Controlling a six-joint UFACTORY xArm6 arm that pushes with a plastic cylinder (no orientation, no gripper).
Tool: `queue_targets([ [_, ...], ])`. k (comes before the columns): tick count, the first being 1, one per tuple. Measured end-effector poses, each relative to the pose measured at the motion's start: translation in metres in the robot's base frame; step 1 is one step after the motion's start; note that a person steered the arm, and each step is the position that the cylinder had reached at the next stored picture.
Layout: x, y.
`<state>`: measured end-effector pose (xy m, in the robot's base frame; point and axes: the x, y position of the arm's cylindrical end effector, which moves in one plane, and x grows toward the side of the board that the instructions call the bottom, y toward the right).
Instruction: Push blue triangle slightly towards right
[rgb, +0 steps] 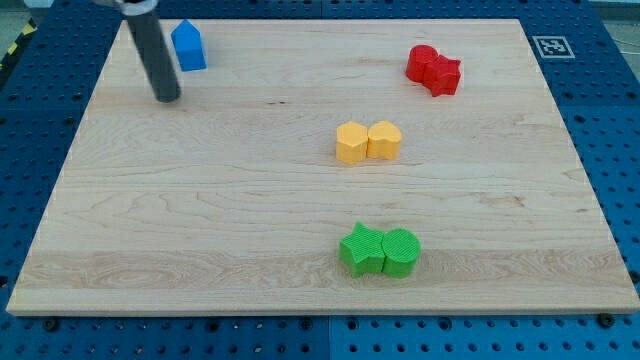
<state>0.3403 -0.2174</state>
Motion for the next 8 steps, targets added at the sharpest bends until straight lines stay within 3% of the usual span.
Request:
queue_targets([
  [1,-0.054,-0.025],
  [3,-0.094,-0.025],
  [8,-0.124,-0.041],
])
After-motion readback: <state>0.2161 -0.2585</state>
